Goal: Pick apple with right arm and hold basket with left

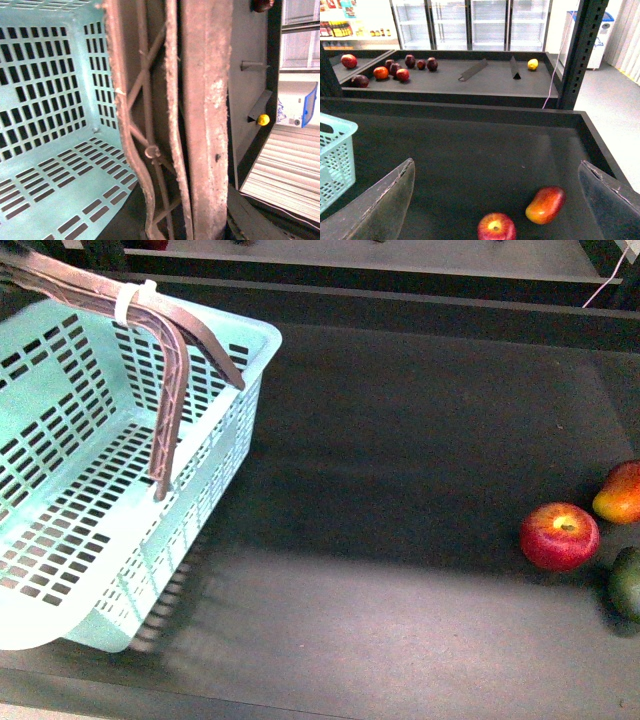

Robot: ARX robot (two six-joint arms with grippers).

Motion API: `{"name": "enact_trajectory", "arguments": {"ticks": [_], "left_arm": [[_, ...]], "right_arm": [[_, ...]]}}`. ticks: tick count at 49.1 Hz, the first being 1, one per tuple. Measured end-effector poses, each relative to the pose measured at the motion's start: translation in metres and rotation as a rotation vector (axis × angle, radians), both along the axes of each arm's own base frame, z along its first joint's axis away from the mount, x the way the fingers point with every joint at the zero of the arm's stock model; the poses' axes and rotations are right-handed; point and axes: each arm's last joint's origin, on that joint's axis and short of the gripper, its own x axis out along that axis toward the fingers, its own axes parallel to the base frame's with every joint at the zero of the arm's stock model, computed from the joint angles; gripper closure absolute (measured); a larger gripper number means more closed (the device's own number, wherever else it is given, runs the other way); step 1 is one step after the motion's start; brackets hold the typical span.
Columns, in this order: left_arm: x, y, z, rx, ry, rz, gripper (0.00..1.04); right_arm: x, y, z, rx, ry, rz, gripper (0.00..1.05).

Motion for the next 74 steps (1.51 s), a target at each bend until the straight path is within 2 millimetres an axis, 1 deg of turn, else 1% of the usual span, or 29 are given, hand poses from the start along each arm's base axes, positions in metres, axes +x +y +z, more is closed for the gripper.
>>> {"name": "enact_trajectory", "arguments": {"ticks": [4,7,10,13,17,22,23,27,31,37,41,48,53,62,74], "left_arm": [[-0.012,0.000,0.022,-0.006,-0.049,-0.014,0.86],[-0.017,0.000,0.033,-0.010,-0.074,-0.024,0.86],[-0.024,0.000,0.047,-0.015,-0.114,-0.039,0.86],[-0.033,-0.002,0.065,-0.020,-0.156,-0.068,0.86],[-0.042,-0.008,0.077,-0.011,-0.172,-0.115,0.86],[-0.051,-0.018,0.085,0.010,-0.172,-0.189,0.86],[-0.051,-0.020,0.085,0.014,-0.171,-0.198,0.86],[-0.058,-0.038,0.089,0.033,-0.177,-0.293,0.86],[-0.065,-0.059,0.090,0.044,-0.186,-0.380,0.86],[-0.071,-0.080,0.092,0.058,-0.196,-0.456,0.86],[-0.077,-0.098,0.093,0.060,-0.205,-0.518,0.86],[-0.082,-0.116,0.093,0.058,-0.207,-0.579,0.86],[-0.086,-0.125,0.091,0.064,-0.205,-0.610,0.86],[-0.090,-0.136,0.091,0.078,-0.217,-0.659,0.86],[-0.091,-0.139,0.094,0.084,-0.232,-0.679,0.86]], "right_arm": [[0.000,0.000,0.000,0.000,0.000,0.000,0.09],[0.000,0.000,0.000,0.000,0.000,0.000,0.09],[0.000,0.000,0.000,0.000,0.000,0.000,0.09],[0.000,0.000,0.000,0.000,0.000,0.000,0.09],[0.000,0.000,0.000,0.000,0.000,0.000,0.09],[0.000,0.000,0.000,0.000,0.000,0.000,0.09],[0.000,0.000,0.000,0.000,0.000,0.000,0.09],[0.000,0.000,0.000,0.000,0.000,0.000,0.09],[0.000,0.000,0.000,0.000,0.000,0.000,0.09],[0.000,0.000,0.000,0.000,0.000,0.000,0.09],[0.000,0.000,0.000,0.000,0.000,0.000,0.09],[0.000,0.000,0.000,0.000,0.000,0.000,0.09],[0.000,0.000,0.000,0.000,0.000,0.000,0.09],[0.000,0.000,0.000,0.000,0.000,0.000,0.09],[0.000,0.000,0.000,0.000,0.000,0.000,0.09]]}}
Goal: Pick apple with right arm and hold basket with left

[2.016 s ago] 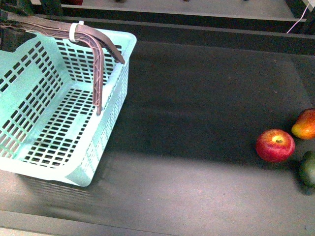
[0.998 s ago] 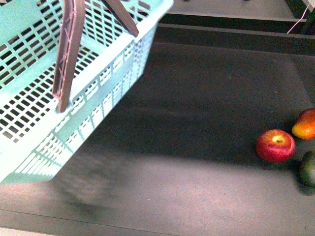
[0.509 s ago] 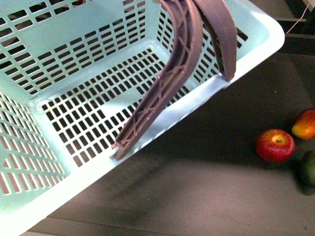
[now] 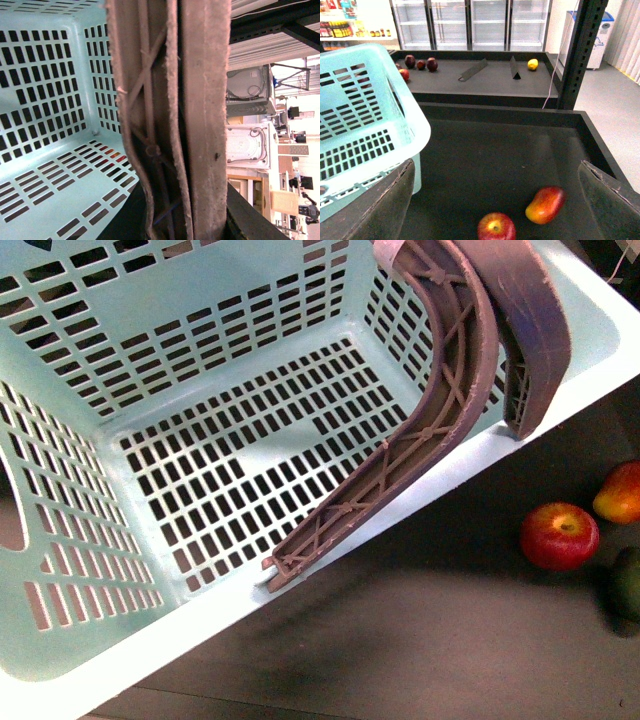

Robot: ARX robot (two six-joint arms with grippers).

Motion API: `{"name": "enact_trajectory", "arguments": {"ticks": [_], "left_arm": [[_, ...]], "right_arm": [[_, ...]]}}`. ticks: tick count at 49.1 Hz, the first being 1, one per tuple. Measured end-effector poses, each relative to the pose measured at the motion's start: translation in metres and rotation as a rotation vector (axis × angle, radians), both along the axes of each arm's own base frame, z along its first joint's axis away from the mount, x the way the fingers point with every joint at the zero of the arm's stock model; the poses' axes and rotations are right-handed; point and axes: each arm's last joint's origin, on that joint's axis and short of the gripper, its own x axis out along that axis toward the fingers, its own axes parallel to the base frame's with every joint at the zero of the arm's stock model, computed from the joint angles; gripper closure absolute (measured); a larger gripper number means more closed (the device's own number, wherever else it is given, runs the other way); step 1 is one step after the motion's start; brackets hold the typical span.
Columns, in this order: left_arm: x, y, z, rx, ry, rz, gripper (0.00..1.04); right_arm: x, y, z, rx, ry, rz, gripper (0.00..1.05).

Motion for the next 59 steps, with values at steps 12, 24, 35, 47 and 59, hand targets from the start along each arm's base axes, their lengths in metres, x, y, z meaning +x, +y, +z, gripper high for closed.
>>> {"name": "enact_trajectory", "arguments": {"ticks": [12,24,35,47,59], "left_arm": [[0.000,0.000,0.000,0.006,-0.002,0.007,0.86],[0.000,0.000,0.000,0.003,-0.002,0.003,0.86],[0.000,0.000,0.000,0.007,-0.004,0.004,0.86],[0.000,0.000,0.000,0.006,-0.003,0.002,0.86],[0.000,0.000,0.000,0.007,-0.003,0.004,0.86]], "right_arm": [[0.000,0.000,0.000,0.000,0.000,0.000,0.09],[0.006,-0.002,-0.004,0.148,0.401,-0.135,0.09],[0.040,-0.010,-0.014,0.161,0.508,-0.191,0.09],[0.107,-0.014,-0.036,0.038,0.535,-0.177,0.09],[0.161,-0.016,-0.094,-0.080,0.647,-0.090,0.09]]}}
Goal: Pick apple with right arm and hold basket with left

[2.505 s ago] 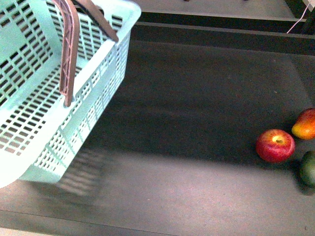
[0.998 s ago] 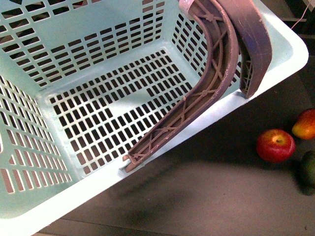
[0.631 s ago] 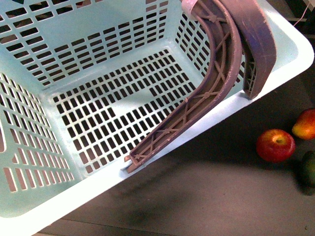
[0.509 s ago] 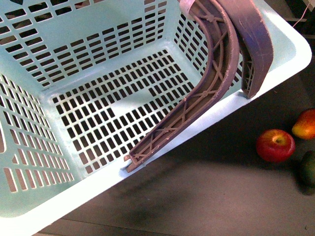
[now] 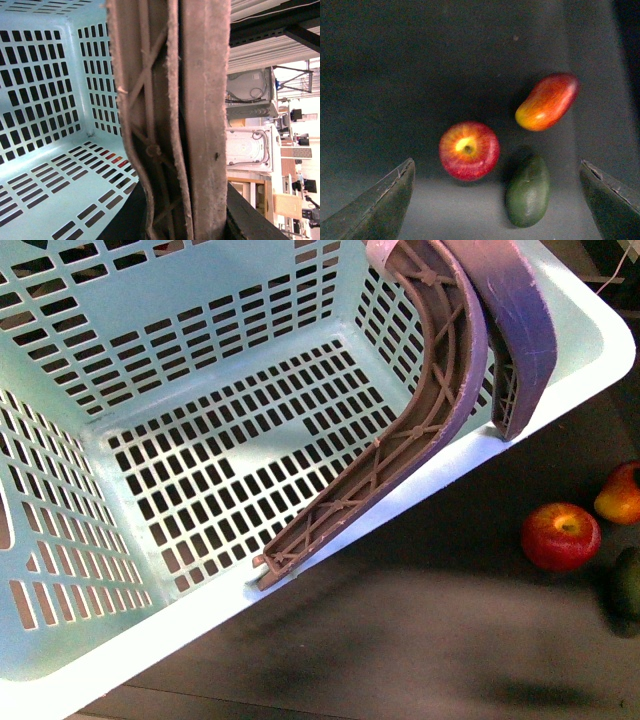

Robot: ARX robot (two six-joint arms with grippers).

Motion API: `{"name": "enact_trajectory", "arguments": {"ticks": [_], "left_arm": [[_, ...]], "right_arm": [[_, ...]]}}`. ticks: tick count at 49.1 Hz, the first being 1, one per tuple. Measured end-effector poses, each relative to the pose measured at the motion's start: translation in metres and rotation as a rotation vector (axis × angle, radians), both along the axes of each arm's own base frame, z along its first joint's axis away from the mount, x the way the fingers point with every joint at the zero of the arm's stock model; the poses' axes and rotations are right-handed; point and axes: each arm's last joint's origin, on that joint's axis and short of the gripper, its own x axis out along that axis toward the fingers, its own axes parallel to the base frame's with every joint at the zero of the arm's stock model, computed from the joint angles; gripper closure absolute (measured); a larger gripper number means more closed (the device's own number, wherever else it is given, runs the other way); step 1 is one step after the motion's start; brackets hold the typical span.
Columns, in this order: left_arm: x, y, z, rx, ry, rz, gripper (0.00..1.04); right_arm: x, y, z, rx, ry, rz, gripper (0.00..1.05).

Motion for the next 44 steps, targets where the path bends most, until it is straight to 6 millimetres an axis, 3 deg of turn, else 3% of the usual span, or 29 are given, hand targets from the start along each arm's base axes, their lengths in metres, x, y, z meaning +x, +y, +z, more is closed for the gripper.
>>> {"name": "enact_trajectory", "arguments": {"ticks": [12,16,44], "left_arm": [[0.000,0.000,0.000,-0.001,0.001,-0.003,0.86],[0.000,0.000,0.000,-0.001,0.001,-0.003,0.86],[0.000,0.000,0.000,-0.001,0.000,-0.001,0.86]], "right_arm": [[0.024,-0.001,-0.071,-0.017,0.201,0.050,0.09],[0.032,-0.001,-0.085,-0.008,0.241,0.059,0.09],[0.086,0.004,-0.107,-0.014,0.283,0.077,0.09]]}}
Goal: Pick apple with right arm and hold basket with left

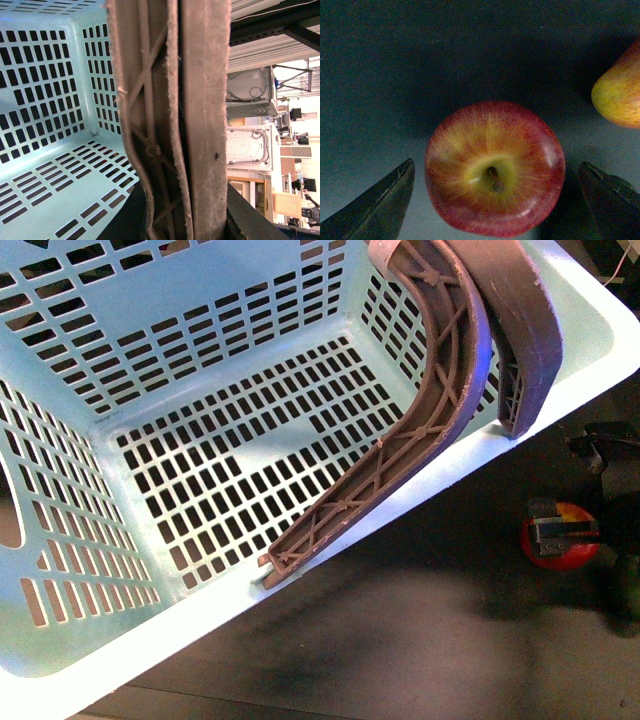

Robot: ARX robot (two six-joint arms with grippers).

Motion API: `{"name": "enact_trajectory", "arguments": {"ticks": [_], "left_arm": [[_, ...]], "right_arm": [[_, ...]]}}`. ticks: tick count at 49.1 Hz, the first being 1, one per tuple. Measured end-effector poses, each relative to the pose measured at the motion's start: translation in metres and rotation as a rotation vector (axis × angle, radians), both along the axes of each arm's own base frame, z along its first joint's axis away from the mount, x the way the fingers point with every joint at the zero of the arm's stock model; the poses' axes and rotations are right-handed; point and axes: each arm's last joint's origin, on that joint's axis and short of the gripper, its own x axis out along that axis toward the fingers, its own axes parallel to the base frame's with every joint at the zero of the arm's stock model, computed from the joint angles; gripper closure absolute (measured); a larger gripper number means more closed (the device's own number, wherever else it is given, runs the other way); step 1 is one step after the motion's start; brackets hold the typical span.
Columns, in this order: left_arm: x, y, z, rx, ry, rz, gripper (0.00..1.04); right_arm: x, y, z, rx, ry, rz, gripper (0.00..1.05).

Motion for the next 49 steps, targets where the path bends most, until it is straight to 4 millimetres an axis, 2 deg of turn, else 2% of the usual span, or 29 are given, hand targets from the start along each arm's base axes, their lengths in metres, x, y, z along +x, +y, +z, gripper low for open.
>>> {"name": "enact_trajectory", "arguments": {"ticks": [17,23,30,33,38,41,44,49], "left_arm": [[0.000,0.000,0.000,0.000,0.000,0.000,0.86],[0.000,0.000,0.000,0.000,0.000,0.000,0.86],[0.000,0.000,0.000,0.000,0.000,0.001,0.86],[0.000,0.000,0.000,0.001,0.000,0.001,0.86],[0.000,0.000,0.000,0.000,0.000,0.000,0.86],[0.000,0.000,0.000,0.000,0.000,0.000,0.86],[0.000,0.000,0.000,0.001,0.000,0.001,0.86],[0.000,0.000,0.000,0.000,0.000,0.000,0.86]], "right_arm": [[0.005,0.000,-0.026,-0.033,0.060,-0.014,0.09],[0.005,0.001,-0.023,-0.037,0.039,-0.018,0.23],[0.002,0.001,-0.014,-0.032,0.021,-0.018,0.25],[-0.001,0.000,-0.006,-0.024,0.004,-0.017,0.25],[-0.009,-0.003,0.025,-0.007,-0.069,-0.018,0.25],[-0.016,-0.006,0.051,0.021,-0.127,-0.033,0.25],[-0.020,-0.008,0.068,0.032,-0.166,-0.043,0.25],[-0.032,-0.013,0.116,0.086,-0.269,-0.064,0.25]]}}
